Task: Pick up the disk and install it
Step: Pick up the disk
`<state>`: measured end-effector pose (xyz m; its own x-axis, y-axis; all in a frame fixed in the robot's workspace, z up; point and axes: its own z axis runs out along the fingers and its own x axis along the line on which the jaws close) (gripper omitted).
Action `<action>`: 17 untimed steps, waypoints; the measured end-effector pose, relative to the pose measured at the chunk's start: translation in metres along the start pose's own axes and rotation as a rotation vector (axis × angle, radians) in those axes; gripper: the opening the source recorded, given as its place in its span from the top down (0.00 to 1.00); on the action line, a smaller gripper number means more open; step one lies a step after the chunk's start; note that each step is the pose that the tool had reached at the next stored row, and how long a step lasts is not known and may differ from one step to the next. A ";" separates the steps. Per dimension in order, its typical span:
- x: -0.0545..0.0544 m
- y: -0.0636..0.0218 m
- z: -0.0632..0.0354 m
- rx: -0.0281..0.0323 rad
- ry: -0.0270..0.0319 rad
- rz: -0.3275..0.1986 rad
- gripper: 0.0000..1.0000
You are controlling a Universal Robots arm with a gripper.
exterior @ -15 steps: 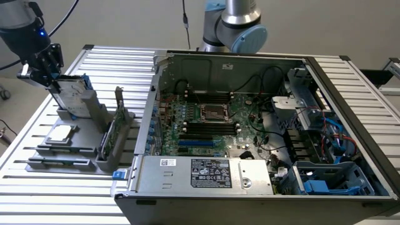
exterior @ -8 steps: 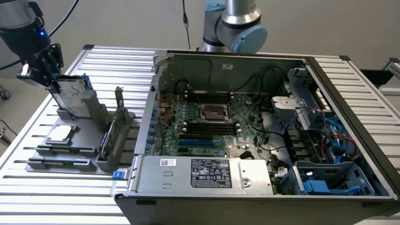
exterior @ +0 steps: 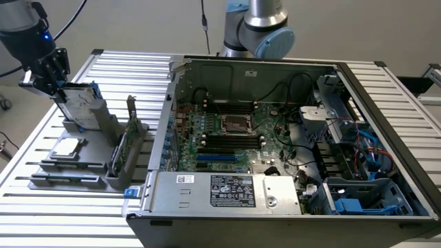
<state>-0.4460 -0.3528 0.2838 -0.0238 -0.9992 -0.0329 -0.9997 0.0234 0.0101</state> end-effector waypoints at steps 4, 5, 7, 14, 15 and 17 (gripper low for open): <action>0.000 0.0000 -0.0014 0.0002 0.0000 0.000 0.67; 0.000 -0.0001 -0.0022 0.0003 0.0000 0.000 0.67; 0.000 -0.0002 -0.0041 0.0000 0.0000 0.000 0.67; -0.001 -0.0009 -0.0186 0.0000 -0.0001 0.000 0.67; -0.001 -0.0009 -0.0218 0.0000 -0.0002 0.000 0.67; -0.001 -0.0009 -0.0289 0.0000 -0.0002 0.000 0.67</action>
<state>-0.4447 -0.3528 0.3127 -0.0237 -0.9992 -0.0331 -0.9997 0.0234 0.0101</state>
